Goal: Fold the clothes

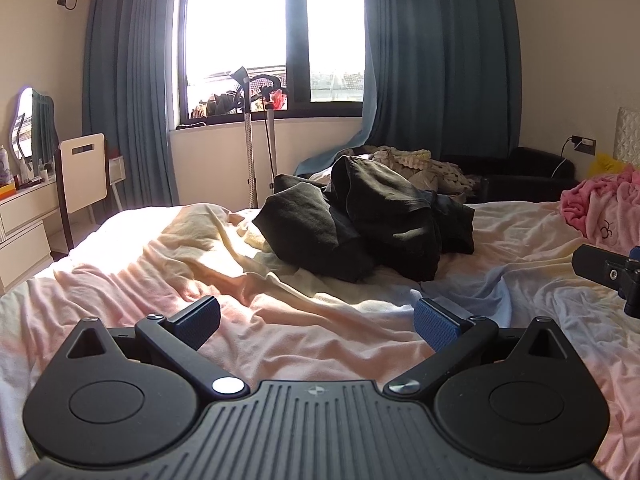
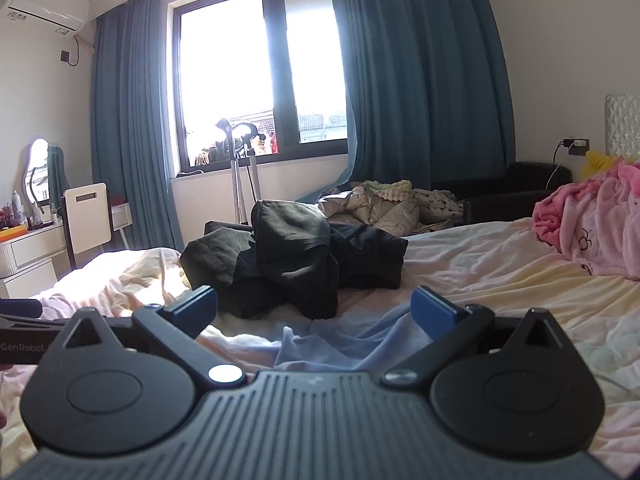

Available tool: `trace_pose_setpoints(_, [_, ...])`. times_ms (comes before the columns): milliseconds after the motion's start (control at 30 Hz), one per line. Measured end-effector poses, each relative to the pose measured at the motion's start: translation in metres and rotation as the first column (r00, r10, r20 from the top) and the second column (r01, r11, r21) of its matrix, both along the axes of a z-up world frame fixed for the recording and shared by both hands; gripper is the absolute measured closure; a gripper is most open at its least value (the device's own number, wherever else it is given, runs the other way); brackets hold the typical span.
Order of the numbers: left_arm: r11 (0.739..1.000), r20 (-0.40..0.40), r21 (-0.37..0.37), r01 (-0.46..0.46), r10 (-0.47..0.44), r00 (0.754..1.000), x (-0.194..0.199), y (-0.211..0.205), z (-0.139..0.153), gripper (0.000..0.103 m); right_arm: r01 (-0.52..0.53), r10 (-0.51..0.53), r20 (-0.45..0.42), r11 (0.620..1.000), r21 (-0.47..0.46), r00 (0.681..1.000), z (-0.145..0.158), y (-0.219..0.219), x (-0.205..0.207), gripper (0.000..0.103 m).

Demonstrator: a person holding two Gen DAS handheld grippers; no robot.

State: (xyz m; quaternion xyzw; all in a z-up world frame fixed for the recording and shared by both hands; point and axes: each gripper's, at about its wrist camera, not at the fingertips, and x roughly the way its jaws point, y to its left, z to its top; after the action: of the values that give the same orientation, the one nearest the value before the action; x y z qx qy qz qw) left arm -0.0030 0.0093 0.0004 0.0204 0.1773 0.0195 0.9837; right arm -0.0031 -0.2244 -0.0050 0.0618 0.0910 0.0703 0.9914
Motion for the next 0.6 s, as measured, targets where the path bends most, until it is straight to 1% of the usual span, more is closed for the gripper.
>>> trace_pose_setpoints(67, [1.000,0.014,-0.002,0.000,0.000,1.000,-0.0019,-0.0008,0.0003,0.000,-0.001,0.001,0.010,1.000,0.009,1.000,0.0016,-0.0010,-0.0019,0.000])
trace_pose_setpoints(400, [1.000,0.035,-0.021,0.015,-0.014,0.999,-0.0051,-0.0028,-0.0014,0.000,0.003,-0.003,0.030,1.000,-0.011,1.000,0.0052,0.0011,-0.0053,0.000])
trace_pose_setpoints(600, [1.000,0.037,-0.012,0.024,-0.024,0.999,-0.0055,-0.0041,-0.0024,0.000,-0.005,0.005,0.020,1.000,0.020,1.000,0.0047,-0.0032,-0.0045,0.000])
